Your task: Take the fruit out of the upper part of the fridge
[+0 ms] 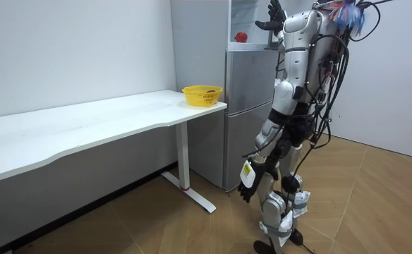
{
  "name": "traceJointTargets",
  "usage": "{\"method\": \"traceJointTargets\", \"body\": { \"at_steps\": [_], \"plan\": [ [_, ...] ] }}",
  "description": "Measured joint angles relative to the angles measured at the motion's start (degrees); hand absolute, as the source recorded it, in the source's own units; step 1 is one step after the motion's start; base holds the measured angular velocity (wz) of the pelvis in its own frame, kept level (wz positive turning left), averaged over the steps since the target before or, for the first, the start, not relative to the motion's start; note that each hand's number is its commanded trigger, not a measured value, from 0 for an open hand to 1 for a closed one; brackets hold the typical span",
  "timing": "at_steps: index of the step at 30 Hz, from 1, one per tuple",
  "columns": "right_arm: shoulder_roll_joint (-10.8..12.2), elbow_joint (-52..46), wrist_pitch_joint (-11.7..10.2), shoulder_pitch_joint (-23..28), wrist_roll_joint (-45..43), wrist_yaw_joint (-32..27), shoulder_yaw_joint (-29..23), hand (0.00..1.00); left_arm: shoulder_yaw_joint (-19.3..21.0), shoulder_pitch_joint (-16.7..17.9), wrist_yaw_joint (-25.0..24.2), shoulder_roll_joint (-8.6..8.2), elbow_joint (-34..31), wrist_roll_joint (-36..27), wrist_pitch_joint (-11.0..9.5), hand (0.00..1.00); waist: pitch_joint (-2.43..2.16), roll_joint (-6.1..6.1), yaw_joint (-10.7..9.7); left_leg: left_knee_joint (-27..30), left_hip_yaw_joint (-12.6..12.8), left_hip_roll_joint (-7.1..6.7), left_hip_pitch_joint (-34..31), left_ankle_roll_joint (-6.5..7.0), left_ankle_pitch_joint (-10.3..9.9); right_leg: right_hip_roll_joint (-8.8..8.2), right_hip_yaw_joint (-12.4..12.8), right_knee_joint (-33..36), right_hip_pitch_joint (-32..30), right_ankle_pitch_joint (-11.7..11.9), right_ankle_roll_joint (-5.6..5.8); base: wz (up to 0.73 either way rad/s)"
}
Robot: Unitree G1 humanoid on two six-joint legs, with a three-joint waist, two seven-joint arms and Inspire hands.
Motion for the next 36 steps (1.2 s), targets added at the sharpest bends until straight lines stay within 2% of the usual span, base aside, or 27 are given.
{"method": "traceJointTargets", "body": {
  "at_steps": [3, 6, 11, 15, 20, 22, 25, 29, 36],
  "plan": [
    [-1.9, 4.3, 0.0, -1.9, 1.6, -0.2, 0.0, 0.0, 0.0, 0.0, 0.0, 0.29, 0.0, 0.0, 0.0, 0.0, 0.22, -0.48, 0.2, 0.1, -0.2, 0.06, 0.3, 0.0, 0.0, -0.06, -0.1, -0.1, 0.6, 0.0, 0.0, 0.01],
    [-4.2, 9.4, 0.6, -4.2, 3.9, -0.2, -0.1, 0.0, 0.2, 0.3, -0.1, 0.81, -0.3, -0.1, 0.0, 0.0, 0.23, -1.3, 0.1, 0.2, -0.9, 0.02, 0.0, 0.0, 0.0, -0.1, -0.5, -0.6, 0.6, 0.0, 0.01, 0.08],
    [-7.0, 13.2, 1.8, -5.7, 8.2, 0.2, -0.2, 0.0, 1.1, 0.8, -0.2, 1.17, -0.5, -0.1, 0.1, 0.0, -0.19, -2.5, 1.0, 0.3, -1.6, 0.03, -0.7, -0.09, 0.1, -0.04, -1.0, -0.4, 0.2, 0.0, -0.07, 0.08],
    [-9.5, 17.7, 2.7, -6.8, 11.3, 1.1, -0.2, 0.0, 1.5, 1.3, -0.3, 1.14, -1.2, 0.0, 0.2, 0.0, -0.24, -2.83, 1.3, 0.4, -2.7, 0.0, -0.7, -0.08, 0.1, -0.31, -2.5, -0.7, 0.7, 0.0, -0.06, 0.14],
    [-13.5, 20.9, 4.4, -8.2, 13.4, 3.1, -0.1, 0.0, 5.6, 2.1, -1.2, 1.67, -1.5, 0.0, 0.4, 0.0, -0.09, -3.12, 1.5, 0.4, -3.2, 0.0, -0.9, -0.12, 0.1, -0.71, -3.2, -0.7, 1.0, 0.0, -0.03, 0.05],
    [-14.6, 23.9, 4.9, -9.8, 17.0, 4.9, 0.1, 0.0, 5.6, 2.0, -1.2, 2.3, -1.8, 0.0, 1.2, 0.0, 0.07, -3.72, 1.4, 0.7, -3.5, -0.02, -1.1, -0.16, 0.1, -0.72, -3.2, -0.7, 1.1, 0.0, -0.03, 0.07],
    [-16.4, 29.6, 6.4, -11.9, 22.2, 6.9, 0.1, 0.0, 5.6, 2.2, -0.8, 2.37, -3.8, 0.0, 1.9, 0.0, 0.22, -4.6, 1.4, 1.3, -3.9, -0.16, -1.8, -0.16, 0.1, -0.77, -3.2, -0.7, 1.0, 0.0, -0.05, 0.09],
    [-16.5, 34.0, 7.8, -14.1, 24.3, 8.5, 0.1, 0.0, 5.6, 2.4, -0.8, 2.38, -4.4, 0.0, 2.1, 0.0, 0.0, -4.89, 1.3, 1.7, -3.9, -0.53, -2.5, -0.16, 0.1, -0.59, -3.3, -0.7, 0.7, 0.0, -0.05, 0.04],
    [-17.2, 35.7, 8.4, -14.2, 24.3, 10.3, 0.2, 0.0, 6.4, 3.7, -0.7, 2.57, -5.9, 0.0, 2.8, 0.0, -0.28, -5.01, 1.3, 2.2, -4.1, -0.62, -2.6, -0.15, 0.1, -0.55, -3.5, -0.7, 0.8, 0.0, -0.06, 0.01]
  ]
}}
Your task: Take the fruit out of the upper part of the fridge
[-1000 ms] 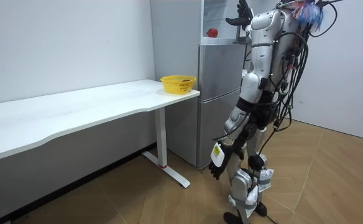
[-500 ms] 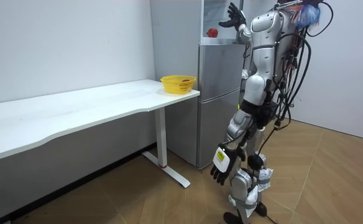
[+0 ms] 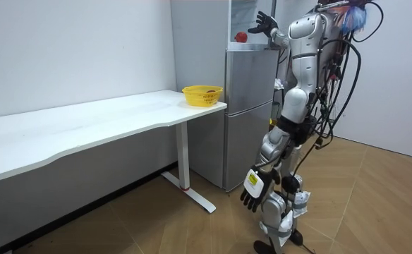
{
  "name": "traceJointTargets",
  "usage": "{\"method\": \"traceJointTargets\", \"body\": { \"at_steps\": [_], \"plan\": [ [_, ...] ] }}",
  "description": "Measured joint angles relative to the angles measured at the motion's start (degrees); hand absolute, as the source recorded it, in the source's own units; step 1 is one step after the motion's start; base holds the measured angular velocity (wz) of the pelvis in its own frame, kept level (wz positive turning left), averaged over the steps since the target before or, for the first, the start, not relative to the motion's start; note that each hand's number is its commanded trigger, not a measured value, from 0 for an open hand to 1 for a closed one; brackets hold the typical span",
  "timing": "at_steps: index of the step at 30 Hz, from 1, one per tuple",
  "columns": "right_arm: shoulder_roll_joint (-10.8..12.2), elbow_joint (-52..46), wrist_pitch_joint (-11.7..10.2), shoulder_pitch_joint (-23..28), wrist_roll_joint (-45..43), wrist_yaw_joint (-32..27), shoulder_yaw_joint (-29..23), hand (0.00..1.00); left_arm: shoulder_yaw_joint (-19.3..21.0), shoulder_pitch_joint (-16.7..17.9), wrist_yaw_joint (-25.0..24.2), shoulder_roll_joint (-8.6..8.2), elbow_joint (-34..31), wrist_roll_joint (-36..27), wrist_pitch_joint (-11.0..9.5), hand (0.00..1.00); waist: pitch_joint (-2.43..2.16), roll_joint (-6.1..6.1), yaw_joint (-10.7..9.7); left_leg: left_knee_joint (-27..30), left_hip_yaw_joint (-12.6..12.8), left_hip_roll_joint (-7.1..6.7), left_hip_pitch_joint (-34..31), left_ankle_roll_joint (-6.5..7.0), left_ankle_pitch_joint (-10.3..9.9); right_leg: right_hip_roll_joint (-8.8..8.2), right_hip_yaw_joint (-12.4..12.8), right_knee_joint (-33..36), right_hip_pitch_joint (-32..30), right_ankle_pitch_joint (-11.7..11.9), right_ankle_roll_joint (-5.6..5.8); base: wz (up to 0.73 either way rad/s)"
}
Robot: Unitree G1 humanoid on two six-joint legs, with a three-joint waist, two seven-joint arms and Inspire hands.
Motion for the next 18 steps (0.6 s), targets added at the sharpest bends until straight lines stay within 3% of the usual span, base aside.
{"method": "traceJointTargets", "body": {
  "at_steps": [4, 18],
  "plan": [
    [-2.1, 1.9, 0.7, -0.1, 1.5, 2.0, 0.1, 0.0, 1.5, 0.0, 0.2, 0.24, 0.0, 0.0, 0.0, 0.0, -0.16, -0.22, 0.0, 0.0, -0.5, 0.24, 0.0, 0.01, 0.0, -0.33, -1.1, 0.1, 0.1, 0.0, 0.01, 0.06],
    [-3.6, 5.0, 2.1, -2.2, 1.6, 4.9, 2.7, 0.0, 2.6, 1.0, 0.5, 1.25, -1.2, 0.0, 0.1, 0.0, -0.13, -1.11, 0.2, -0.1, -1.1, -0.17, -0.2, 0.01, 0.0, -0.21, -1.2, 0.0, 0.2, 0.0, -0.02, 0.0]
  ]
}}
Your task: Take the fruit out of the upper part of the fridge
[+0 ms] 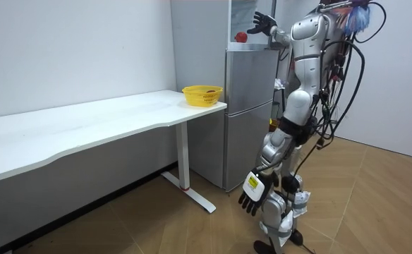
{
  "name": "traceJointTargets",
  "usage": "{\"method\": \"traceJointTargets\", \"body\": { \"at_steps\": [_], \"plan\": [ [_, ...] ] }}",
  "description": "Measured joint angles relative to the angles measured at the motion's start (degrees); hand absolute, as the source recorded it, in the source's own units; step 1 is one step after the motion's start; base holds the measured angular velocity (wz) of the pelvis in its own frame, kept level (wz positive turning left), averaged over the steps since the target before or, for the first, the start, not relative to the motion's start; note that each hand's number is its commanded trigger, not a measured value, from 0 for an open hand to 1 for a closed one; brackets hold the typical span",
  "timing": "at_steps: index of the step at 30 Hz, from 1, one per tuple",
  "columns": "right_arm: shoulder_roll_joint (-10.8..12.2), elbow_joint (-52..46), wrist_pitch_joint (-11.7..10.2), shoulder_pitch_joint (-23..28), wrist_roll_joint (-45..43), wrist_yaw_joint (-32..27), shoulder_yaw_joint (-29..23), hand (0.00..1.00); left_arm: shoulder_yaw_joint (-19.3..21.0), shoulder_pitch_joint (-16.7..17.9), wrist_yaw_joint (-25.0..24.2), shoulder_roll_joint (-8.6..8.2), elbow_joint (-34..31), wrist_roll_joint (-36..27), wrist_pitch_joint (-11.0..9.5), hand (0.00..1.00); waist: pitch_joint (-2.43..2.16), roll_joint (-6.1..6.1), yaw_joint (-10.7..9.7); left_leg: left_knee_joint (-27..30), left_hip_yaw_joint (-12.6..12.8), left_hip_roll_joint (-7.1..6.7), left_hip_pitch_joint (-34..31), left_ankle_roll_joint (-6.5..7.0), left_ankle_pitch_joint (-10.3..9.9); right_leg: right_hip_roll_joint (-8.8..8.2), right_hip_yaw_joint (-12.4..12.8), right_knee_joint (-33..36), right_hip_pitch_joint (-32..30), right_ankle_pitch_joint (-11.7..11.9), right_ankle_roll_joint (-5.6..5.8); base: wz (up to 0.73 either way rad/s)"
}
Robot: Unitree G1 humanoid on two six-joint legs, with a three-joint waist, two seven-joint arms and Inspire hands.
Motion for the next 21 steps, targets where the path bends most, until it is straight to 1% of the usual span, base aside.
{"method": "traceJointTargets", "body": {
  "at_steps": [2, 4, 6, 7, 9, 10, 15, 18, 21],
  "plan": [
    [0.0, 0.1, 0.0, 0.0, 0.0, 0.5, 0.4, 0.0, 0.0, 0.0, 0.0, 0.24, 0.0, 0.0, 0.0, 0.0, 0.04, -0.11, 0.2, 0.0, 0.1, 0.01, 0.0, 0.0, 0.0, 0.01, 0.0, 0.0, 0.0, 0.0, 0.0, 0.0],
    [0.0, 0.3, 0.0, -0.1, 0.0, 1.2, 0.4, 0.0, 0.0, 0.0, 0.0, 0.34, 0.0, 0.1, 0.0, 0.0, 0.05, -0.11, 0.3, 0.2, -0.3, 0.03, -0.2, 0.01, 0.0, -0.02, -0.2, 0.0, -0.1, 0.0, 0.0, 0.06],
    [0.0, 2.2, 0.2, -1.5, 0.0, 2.1, 0.4, 0.0, 0.0, -0.1, 0.0, 0.47, 0.0, 0.1, 0.0, 0.0, 0.08, -0.07, 0.1, 0.2, -0.6, 0.08, -0.4, 0.01, 0.0, -0.09, -0.5, 0.0, -0.2, 0.0, 0.0, 0.07],
    [0.0, 2.5, 0.8, -2.3, 0.0, 2.5, 0.4, 0.0, 0.2, -0.1, -0.1, 0.58, -0.1, 0.1, 0.0, 0.0, 0.12, 0.02, 0.0, 0.1, -0.6, 0.09, -0.5, 0.01, 0.0, -0.1, -0.7, 0.0, -0.2, 0.0, 0.01, 0.04],
    [0.0, 2.6, 0.8, -3.2, -0.2, 3.1, 0.4, 0.0, 0.6, -0.1, -0.2, 0.67, -0.1, 0.0, 0.0, 0.0, 0.2, 0.15, -0.1, 0.1, -0.7, 0.12, -0.7, 0.01, 0.0, -0.17, -1.2, 0.0, -0.3, 0.0, 0.0, 0.06],
    [0.0, 3.2, 0.8, -3.9, -0.4, 3.6, 0.4, 0.0, 0.7, -0.1, -0.2, 0.68, -0.1, 0.0, 0.0, 0.0, 0.18, 0.27, -0.3, 0.1, -0.7, 0.19, -0.7, 0.01, 0.0, -0.2, -1.5, 0.0, -0.2, 0.0, 0.0, 0.06],
    [0.0, 5.0, 1.3, -7.0, -1.4, 4.3, 0.9, 0.0, 1.1, 0.1, -1.1, 0.67, -0.1, 0.1, 0.1, 0.0, 0.05, 0.69, 0.0, 0.1, -0.8, 0.29, -0.8, 0.0, 0.0, -0.24, -1.6, 0.1, -0.4, 0.0, 0.0, 0.0],
    [0.0, 5.3, 1.3, -7.4, -1.9, 4.9, 2.3, 0.0, 1.1, 0.1, -1.1, 0.68, -0.1, 0.0, 0.9, 0.0, 0.0, 0.69, 0.1, 0.1, -0.7, 0.31, -0.8, -0.01, 0.0, -0.2, -1.6, 0.1, -0.3, 0.0, 0.0, 0.0],
    [0.0, 7.2, 1.3, -7.5, -2.5, 5.2, 3.5, 0.0, 1.0, 0.1, -1.1, 0.68, -0.1, 0.0, 0.9, 0.0, -0.04, 0.63, 0.5, 0.1, -0.7, 0.29, -0.8, 0.0, 0.0, -0.24, -1.7, 0.1, -0.3, 0.0, 0.0, 0.0]
  ]
}}
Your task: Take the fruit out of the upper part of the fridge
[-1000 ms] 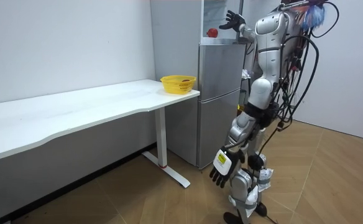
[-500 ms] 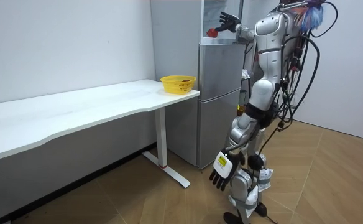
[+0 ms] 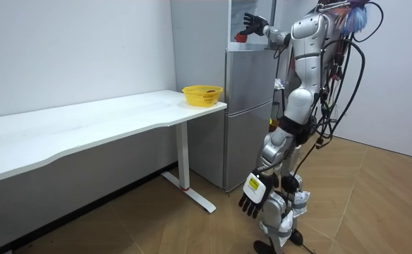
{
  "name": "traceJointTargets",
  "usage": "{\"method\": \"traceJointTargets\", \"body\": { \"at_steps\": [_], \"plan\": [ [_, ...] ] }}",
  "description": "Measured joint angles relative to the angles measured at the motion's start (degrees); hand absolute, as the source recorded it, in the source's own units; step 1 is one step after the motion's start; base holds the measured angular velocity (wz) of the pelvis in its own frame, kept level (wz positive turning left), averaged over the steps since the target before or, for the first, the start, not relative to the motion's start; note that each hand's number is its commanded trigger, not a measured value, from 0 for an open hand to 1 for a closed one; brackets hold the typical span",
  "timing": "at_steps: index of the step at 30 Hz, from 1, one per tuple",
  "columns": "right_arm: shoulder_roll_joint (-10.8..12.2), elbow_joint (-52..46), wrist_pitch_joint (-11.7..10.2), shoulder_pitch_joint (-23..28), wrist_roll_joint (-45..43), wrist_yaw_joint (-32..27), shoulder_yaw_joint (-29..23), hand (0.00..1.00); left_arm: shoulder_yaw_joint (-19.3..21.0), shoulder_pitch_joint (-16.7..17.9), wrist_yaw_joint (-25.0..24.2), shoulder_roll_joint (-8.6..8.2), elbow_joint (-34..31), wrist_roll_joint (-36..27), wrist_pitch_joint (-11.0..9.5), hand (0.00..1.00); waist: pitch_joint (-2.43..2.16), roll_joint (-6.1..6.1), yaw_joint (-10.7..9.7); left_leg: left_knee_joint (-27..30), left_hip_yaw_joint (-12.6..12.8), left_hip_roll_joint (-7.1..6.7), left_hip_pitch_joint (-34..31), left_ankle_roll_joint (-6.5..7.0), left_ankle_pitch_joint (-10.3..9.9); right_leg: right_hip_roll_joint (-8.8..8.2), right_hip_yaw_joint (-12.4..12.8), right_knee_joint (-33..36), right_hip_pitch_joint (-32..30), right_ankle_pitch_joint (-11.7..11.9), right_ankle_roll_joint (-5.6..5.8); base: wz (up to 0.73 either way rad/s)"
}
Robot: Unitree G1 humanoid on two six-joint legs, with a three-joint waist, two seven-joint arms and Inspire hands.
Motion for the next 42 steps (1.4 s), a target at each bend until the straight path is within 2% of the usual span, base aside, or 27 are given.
{"method": "traceJointTargets", "body": {
  "at_steps": [8, 11, 18, 24, 34, 42],
  "plan": [
    [0.0, 1.4, 0.1, 0.0, -0.1, -0.2, 1.1, 0.0, 0.0, 0.0, 0.0, 0.0, 0.0, 0.0, 0.0, 0.0, -0.01, -0.01, 0.7, 0.1, -0.2, -0.05, -0.6, 0.0, 0.0, 0.01, -0.3, -0.1, -0.3, 0.0, 0.0, 0.01],
    [0.0, 1.4, 0.1, -0.1, -0.2, -0.3, 1.1, 0.0, 0.0, -0.1, 0.4, 0.0, -0.2, 0.0, 0.0, 0.0, -0.18, -0.11, 0.7, 0.6, -0.3, -0.06, -1.9, 0.01, 0.0, 0.0, -0.3, 0.2, -1.5, 0.0, 0.0, 0.01],
    [0.0, 1.9, 0.1, -0.2, -0.2, -0.1, 1.2, 0.0, -0.1, -0.2, 0.5, 0.01, -0.2, 0.0, 0.1, 0.0, 0.14, 0.35, 0.7, 0.9, -0.3, -0.01, -2.5, 0.03, 0.0, -0.04, -0.4, 0.8, -2.4, 0.0, 0.0, 0.0],
    [0.0, 3.6, -0.1, -0.3, -0.1, -0.8, 1.1, 0.0, -0.3, -0.2, 0.5, 0.06, -0.5, 0.0, 0.1, 0.0, 0.23, 0.6, 0.7, 1.2, -0.6, -0.01, -3.5, 0.02, 0.0, -0.06, -0.7, 0.9, -3.1, 0.0, -0.02, 0.0],
    [0.0, 3.9, -0.5, -0.3, 0.8, -2.6, 1.1, 0.0, -0.4, -0.2, 1.2, 0.22, -0.9, 0.0, 0.1, 0.0, 0.12, 0.46, 0.6, 2.1, -0.6, -0.19, -5.0, 0.03, 0.0, -0.11, -1.3, 0.9, -4.0, 0.0, -0.05, 0.02],
    [0.0, 6.7, -0.6, -1.6, 2.2, -2.3, 1.2, 0.0, -1.3, -0.1, 1.3, 0.29, -1.2, 0.0, 0.1, 0.0, 0.37, 1.03, 0.9, 2.1, -0.6, -0.04, -5.1, 0.04, 0.1, -0.17, -1.4, 1.0, -4.0, 0.1, -0.09, 0.01]
  ]
}}
